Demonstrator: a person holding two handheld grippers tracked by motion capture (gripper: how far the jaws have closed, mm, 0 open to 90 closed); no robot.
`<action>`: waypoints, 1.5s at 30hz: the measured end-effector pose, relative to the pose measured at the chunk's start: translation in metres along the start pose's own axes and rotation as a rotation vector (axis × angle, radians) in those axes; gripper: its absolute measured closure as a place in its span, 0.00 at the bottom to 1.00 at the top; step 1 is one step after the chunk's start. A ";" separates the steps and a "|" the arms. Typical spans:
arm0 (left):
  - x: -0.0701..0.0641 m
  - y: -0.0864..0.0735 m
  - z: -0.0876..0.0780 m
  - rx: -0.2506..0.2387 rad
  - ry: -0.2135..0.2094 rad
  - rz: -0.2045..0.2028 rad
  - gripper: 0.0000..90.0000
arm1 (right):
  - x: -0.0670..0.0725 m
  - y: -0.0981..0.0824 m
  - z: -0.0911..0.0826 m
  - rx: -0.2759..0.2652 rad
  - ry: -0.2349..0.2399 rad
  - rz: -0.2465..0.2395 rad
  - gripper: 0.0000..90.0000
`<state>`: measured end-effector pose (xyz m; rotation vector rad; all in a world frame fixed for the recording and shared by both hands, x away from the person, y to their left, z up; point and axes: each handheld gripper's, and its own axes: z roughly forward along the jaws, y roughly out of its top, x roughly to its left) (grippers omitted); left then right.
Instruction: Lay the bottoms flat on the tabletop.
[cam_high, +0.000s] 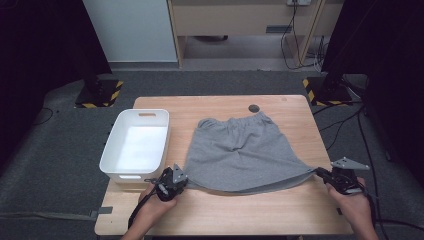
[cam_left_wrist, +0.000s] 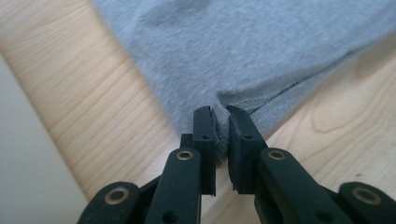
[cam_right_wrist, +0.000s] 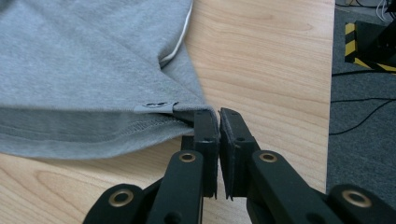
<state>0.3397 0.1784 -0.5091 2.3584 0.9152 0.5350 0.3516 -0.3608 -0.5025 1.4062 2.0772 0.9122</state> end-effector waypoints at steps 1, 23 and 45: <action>0.002 0.000 0.000 -0.001 0.009 -0.005 0.92 | 0.000 0.000 0.000 0.001 -0.003 0.001 0.96; 0.013 0.030 0.021 -0.032 -0.024 -0.021 0.91 | -0.012 -0.022 -0.037 -0.014 -0.018 0.014 0.96; 0.014 -0.015 -0.008 -0.032 -0.045 -0.043 0.93 | -0.015 -0.033 -0.027 0.033 -0.021 -0.008 0.96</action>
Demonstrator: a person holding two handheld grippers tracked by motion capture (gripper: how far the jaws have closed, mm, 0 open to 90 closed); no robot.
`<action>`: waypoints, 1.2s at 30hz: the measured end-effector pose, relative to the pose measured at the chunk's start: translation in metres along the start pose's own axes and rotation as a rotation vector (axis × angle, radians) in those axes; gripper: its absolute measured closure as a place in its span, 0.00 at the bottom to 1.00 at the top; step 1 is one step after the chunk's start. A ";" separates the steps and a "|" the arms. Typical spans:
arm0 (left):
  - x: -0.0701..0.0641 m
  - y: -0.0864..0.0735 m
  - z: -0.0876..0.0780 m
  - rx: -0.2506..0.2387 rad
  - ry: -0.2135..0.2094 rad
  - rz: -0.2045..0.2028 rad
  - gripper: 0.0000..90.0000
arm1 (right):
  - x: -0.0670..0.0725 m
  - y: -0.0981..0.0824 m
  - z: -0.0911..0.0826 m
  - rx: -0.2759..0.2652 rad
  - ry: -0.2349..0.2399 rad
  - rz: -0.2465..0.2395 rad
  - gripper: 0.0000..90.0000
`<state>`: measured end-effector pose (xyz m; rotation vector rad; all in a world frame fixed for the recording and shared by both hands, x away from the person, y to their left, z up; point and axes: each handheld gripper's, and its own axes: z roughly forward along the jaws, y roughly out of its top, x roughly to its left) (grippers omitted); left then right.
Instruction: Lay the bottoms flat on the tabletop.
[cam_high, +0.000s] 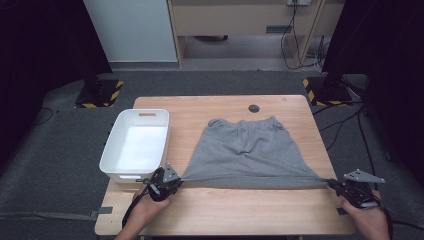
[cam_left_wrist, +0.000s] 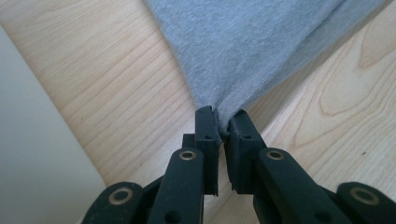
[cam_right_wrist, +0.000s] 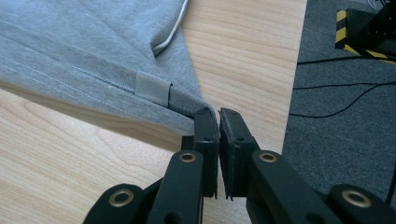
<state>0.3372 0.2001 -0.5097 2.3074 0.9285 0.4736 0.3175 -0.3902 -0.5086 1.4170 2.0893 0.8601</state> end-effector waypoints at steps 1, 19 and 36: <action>0.000 -0.001 0.000 -0.002 -0.004 -0.003 0.93 | 0.000 0.000 0.000 0.004 0.001 0.004 0.96; -0.006 -0.012 -0.014 0.013 -0.038 0.023 0.87 | -0.001 -0.007 -0.016 -0.001 0.061 -0.023 0.85; -0.010 0.027 0.001 -0.084 -0.053 -0.016 0.81 | 0.044 0.030 0.015 -0.004 0.145 -0.124 0.84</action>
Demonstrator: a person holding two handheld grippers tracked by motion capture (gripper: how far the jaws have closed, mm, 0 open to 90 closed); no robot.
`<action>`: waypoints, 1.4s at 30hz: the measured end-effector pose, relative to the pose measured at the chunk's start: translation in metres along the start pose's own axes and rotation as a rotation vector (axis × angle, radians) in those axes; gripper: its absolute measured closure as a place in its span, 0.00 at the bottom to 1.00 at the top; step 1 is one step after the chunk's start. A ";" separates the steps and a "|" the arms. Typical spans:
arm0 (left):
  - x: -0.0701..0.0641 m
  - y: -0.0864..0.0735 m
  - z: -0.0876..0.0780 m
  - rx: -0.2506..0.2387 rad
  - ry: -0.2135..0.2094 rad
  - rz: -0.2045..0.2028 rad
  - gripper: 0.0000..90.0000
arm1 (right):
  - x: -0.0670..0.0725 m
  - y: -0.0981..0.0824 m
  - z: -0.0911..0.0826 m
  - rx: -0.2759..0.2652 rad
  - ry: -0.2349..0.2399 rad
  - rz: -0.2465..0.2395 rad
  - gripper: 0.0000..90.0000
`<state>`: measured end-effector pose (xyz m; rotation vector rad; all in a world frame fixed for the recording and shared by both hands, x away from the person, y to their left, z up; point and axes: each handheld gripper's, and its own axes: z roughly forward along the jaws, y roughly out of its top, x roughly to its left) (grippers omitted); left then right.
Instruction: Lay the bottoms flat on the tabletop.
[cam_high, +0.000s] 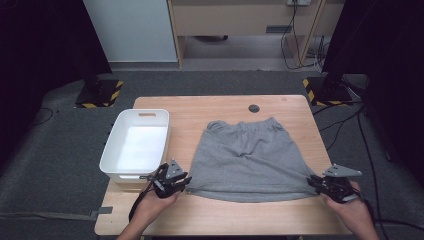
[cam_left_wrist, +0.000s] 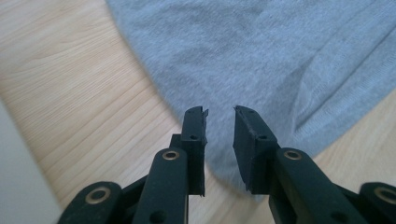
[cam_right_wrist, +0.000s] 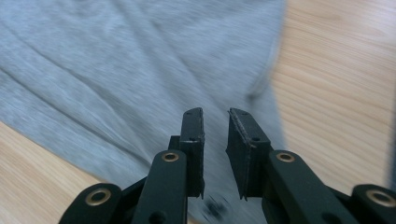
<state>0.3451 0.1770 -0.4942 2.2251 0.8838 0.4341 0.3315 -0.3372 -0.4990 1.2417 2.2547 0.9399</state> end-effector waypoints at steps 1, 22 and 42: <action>-0.001 0.001 0.004 0.008 -0.002 0.003 0.81 | 0.004 0.003 0.004 0.004 0.012 -0.012 0.84; -0.013 0.008 -0.001 0.007 -0.038 0.027 0.66 | 0.039 0.007 0.011 0.015 0.126 -0.108 0.69; 0.009 0.091 0.035 -0.015 -0.044 -0.007 0.24 | 0.084 0.076 0.049 -0.085 0.177 -0.122 0.28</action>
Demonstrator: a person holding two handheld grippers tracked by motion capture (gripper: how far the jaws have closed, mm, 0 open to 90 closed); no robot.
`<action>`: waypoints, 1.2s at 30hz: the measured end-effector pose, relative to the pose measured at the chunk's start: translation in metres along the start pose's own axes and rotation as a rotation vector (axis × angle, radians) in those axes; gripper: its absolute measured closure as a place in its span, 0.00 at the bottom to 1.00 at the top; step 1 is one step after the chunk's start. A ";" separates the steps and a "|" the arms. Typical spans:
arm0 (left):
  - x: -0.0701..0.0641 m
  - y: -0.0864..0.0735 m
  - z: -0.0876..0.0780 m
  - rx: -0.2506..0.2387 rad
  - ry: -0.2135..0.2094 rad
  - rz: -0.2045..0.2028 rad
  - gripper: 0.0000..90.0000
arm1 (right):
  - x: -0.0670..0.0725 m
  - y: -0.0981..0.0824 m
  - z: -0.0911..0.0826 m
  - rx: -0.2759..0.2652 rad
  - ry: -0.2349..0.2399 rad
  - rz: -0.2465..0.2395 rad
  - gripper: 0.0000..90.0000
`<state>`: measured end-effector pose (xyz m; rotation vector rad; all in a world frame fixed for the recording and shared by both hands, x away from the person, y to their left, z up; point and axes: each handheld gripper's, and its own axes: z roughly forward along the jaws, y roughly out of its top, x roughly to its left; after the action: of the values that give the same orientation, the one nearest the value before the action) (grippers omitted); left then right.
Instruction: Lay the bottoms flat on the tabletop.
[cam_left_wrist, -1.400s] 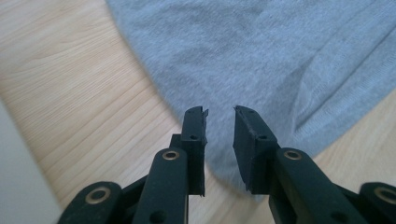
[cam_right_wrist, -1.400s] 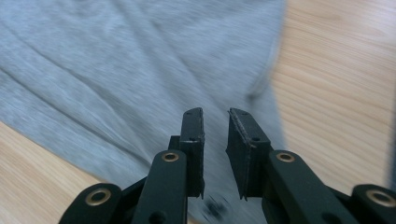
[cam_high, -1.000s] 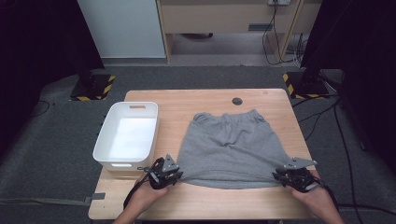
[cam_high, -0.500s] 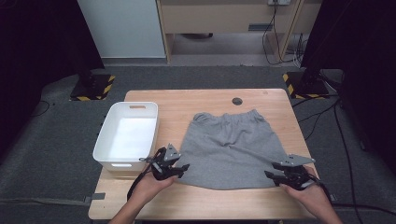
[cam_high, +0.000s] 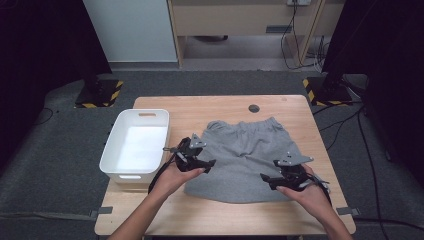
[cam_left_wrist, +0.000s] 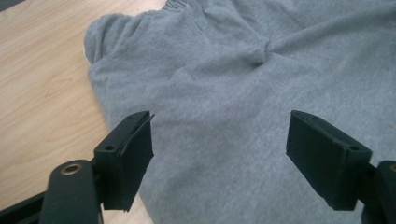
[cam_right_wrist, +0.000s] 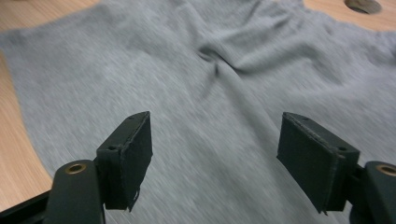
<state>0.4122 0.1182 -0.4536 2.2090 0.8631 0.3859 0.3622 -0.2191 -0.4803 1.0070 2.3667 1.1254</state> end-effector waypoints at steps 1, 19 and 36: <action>0.001 0.003 0.001 0.003 0.001 0.000 0.23 | 0.002 0.003 0.002 -0.002 0.005 -0.004 0.27; 0.020 0.034 0.020 0.013 -0.025 -0.008 0.12 | 0.036 0.034 0.035 -0.002 0.058 -0.055 0.21; 0.031 0.053 0.032 0.022 -0.070 -0.018 0.09 | 0.065 0.048 0.058 0.000 0.133 -0.106 0.26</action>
<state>0.4753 0.0954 -0.4377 2.2198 0.8528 0.2892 0.3710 -0.1202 -0.4798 0.8196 2.4905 1.1866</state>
